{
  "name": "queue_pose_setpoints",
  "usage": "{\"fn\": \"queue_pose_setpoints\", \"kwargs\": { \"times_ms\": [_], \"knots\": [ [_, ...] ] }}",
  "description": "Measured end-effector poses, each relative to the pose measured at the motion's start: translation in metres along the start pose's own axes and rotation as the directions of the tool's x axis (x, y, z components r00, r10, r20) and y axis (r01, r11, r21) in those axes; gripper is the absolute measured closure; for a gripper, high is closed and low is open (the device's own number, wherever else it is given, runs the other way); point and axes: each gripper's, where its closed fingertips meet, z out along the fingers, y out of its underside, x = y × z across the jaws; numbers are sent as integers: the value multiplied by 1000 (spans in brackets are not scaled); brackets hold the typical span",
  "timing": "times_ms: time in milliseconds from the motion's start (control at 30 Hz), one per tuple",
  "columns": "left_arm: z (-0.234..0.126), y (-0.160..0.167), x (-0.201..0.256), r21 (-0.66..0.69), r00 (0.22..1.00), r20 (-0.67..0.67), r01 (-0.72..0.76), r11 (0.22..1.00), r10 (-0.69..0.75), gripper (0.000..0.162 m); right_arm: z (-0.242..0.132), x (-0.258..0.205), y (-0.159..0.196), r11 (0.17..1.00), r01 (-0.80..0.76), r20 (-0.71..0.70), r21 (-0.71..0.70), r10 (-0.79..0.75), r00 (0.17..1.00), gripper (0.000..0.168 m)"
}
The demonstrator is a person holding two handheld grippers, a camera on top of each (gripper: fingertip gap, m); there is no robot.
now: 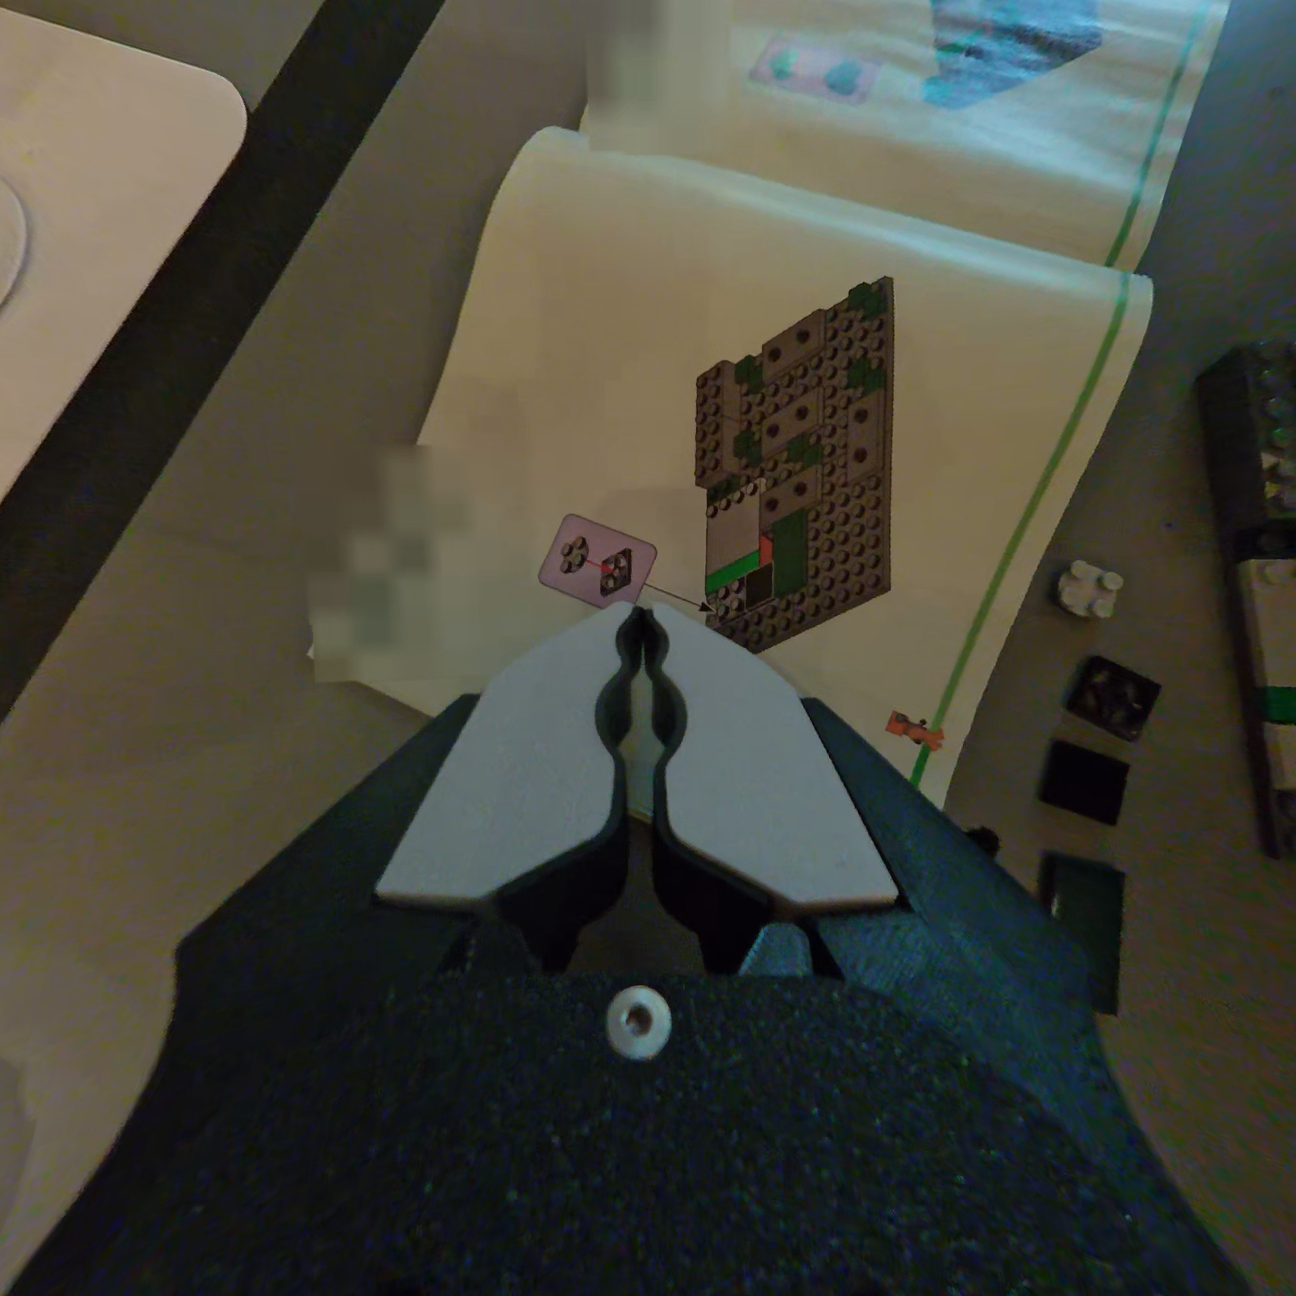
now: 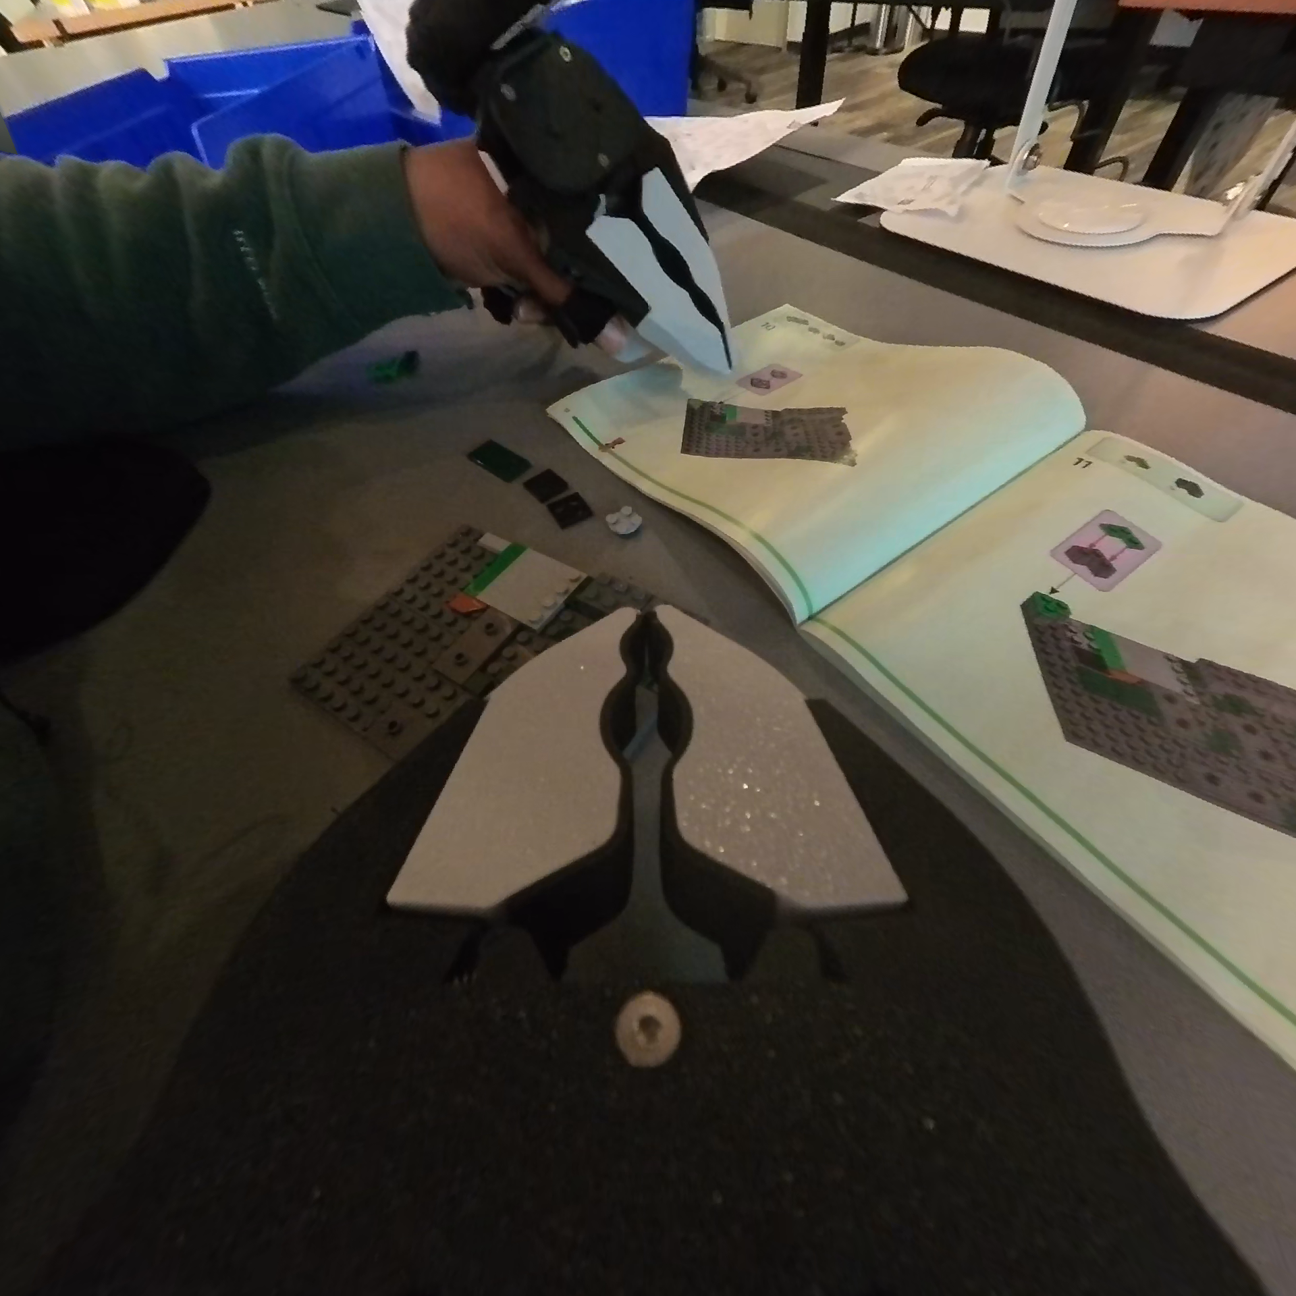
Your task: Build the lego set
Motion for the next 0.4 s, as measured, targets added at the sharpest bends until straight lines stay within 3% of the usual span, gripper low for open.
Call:
{"fn": "queue_pose_setpoints", "kwargs": {
  "times_ms": [33, 167, 333, 367, 400],
  "knots": [
    [-1, 0, 1, 1, 1000, -3, -2, 1000, 2, 162, 0, 0, 0, 1000, 0, 0, 0, 0, 1000, 168],
    [-10, -8, 16, 42, 999, -18, -31, 999, 32, 162, 0, 0, 0, 1000, -2, 1, -1, 2, 1000, 168],
    [-24, -12, 70, 87, 979, -166, -106, 991, 120, 162, 0, -1, 0, 1000, -2, 6, -2, 2, 1000, 168],
    [-27, -11, 81, 92, 972, -206, -100, 991, 117, 146, 0, -1, 0, 1000, 0, 7, -3, 0, 1000, 168],
    [-28, -9, 90, 79, 963, -247, -92, 993, 108, 142, 1, -2, 0, 1000, 3, 8, -5, -3, 1000, 168]
  ]
}}
